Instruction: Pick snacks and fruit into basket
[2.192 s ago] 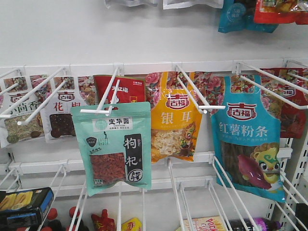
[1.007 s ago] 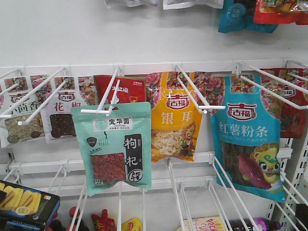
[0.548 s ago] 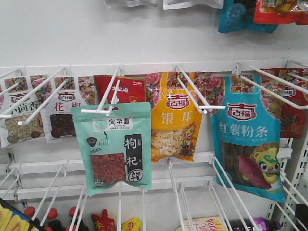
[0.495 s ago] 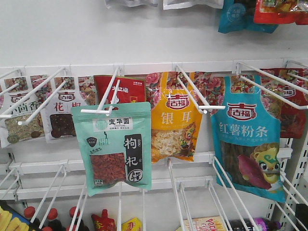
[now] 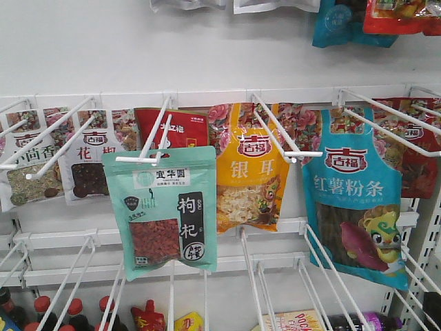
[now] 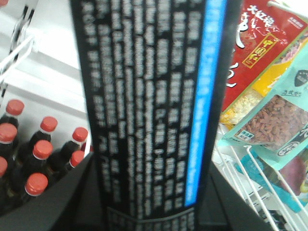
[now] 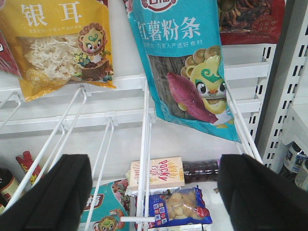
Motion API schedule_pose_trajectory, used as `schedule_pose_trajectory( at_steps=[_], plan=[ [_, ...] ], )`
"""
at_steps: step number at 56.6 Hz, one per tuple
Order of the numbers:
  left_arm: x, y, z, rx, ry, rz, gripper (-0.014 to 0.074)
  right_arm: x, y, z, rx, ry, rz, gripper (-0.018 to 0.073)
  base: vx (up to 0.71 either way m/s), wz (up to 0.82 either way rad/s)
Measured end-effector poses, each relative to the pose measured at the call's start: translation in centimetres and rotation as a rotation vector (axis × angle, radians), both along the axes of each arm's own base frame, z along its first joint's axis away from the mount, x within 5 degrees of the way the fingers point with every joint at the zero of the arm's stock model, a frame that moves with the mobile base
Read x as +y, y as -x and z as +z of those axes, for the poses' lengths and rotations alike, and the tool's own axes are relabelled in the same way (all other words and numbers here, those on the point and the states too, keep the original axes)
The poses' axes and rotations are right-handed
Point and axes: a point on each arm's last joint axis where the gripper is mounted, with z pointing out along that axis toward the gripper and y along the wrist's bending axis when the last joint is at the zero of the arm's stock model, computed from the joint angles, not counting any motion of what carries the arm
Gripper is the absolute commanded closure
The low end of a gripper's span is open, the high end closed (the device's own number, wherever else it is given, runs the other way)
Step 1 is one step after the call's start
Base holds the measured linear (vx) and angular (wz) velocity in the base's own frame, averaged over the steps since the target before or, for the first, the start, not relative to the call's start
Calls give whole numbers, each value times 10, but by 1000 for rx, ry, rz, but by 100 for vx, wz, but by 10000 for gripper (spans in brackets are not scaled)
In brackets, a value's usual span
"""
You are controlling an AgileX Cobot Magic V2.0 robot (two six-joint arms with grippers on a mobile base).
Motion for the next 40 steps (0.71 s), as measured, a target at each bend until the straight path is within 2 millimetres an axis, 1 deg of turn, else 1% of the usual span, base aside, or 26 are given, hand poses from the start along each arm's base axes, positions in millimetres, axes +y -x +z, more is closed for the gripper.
schedule_pose_trajectory(
  at_steps=[5,9,14,20,24,30,40],
  plan=[
    [0,2,0,4,-51,-12,594,0,0,0,0,0,0,-32,0,0],
    [0,3,4,28,-107,-29,594,0,0,0,0,0,0,-32,0,0],
    [2,5,20,41,-196,-42,594,0,0,0,0,0,0,-32,0,0],
    [5,9,40,57,-249,-25,594,0,0,0,0,0,0,-32,0,0],
    [8,13,46,83,-267,-4,594,0,0,0,0,0,0,-32,0,0],
    [13,24,50,82,-304,31,594,0,0,0,0,0,0,-32,0,0],
    [20,53,62,-52,-346,92,594,0,0,0,0,0,0,-32,0,0]
  ],
)
